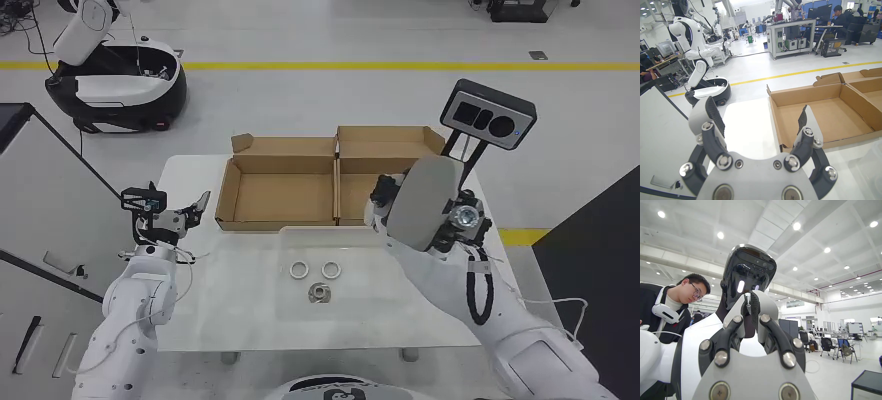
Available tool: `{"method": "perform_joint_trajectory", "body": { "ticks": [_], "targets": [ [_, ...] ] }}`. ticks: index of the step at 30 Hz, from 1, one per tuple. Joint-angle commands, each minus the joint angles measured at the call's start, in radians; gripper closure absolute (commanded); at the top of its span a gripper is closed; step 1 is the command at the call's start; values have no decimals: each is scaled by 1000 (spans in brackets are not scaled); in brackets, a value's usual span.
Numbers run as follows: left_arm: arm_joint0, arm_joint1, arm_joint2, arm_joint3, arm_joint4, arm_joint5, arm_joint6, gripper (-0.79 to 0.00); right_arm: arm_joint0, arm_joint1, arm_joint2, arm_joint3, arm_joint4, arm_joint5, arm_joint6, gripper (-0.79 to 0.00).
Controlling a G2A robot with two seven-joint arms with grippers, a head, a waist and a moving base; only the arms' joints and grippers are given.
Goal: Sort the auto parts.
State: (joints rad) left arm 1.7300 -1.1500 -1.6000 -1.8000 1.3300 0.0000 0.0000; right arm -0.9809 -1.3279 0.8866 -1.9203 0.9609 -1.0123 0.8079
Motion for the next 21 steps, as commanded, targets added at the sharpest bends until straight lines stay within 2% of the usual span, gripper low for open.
{"method": "perform_joint_trajectory", "body": {
  "ticks": [1,18,21],
  "targets": [
    [0,0,0,0,0,0,0,-785,0,0,0,0,0,0,0,0],
    [0,0,0,0,0,0,0,-785,-2,0,3,1,-5,5,-3,0],
    [0,0,0,0,0,0,0,-785,-29,8,62,2,-65,52,-19,0]
  ]
}}
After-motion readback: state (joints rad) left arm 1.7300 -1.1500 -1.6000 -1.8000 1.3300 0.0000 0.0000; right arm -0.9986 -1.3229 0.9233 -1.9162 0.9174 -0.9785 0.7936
